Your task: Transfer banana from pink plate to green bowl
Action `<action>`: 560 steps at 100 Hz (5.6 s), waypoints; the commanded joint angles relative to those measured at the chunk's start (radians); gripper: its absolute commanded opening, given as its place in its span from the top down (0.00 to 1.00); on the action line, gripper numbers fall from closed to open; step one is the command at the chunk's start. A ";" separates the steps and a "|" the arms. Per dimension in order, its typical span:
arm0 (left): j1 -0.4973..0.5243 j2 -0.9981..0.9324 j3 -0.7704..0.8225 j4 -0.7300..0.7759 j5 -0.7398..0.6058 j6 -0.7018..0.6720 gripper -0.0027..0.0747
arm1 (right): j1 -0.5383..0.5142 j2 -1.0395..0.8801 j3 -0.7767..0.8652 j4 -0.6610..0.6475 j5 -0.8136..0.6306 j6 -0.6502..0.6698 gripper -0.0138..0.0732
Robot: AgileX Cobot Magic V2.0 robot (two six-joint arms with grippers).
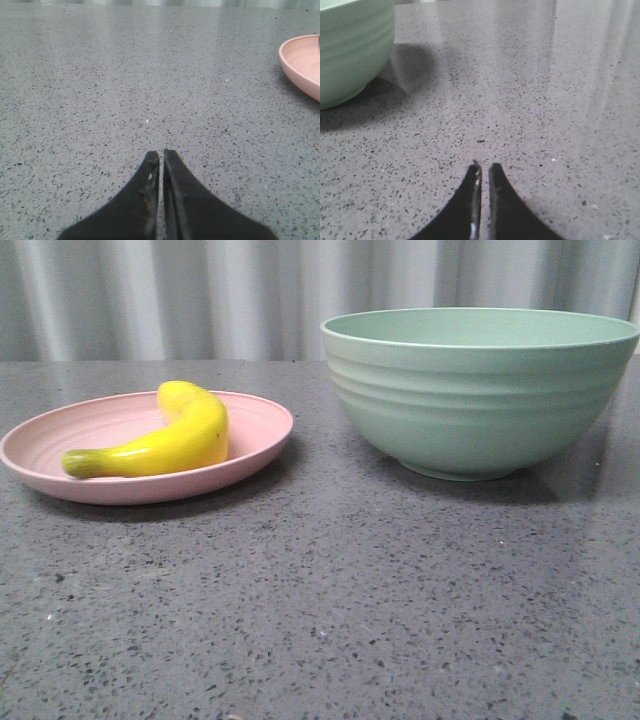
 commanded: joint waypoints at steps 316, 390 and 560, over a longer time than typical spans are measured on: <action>0.003 0.234 -0.299 -0.072 -0.317 -0.005 0.99 | -0.008 0.392 -0.332 0.038 -0.107 0.000 0.90; 0.003 0.265 -0.305 -0.058 -0.416 -0.005 0.36 | -0.008 0.398 -0.326 0.039 -0.153 0.000 0.90; -0.737 1.240 -0.927 -0.116 0.095 0.007 0.37 | -0.008 0.398 -0.326 0.039 -0.154 0.000 0.90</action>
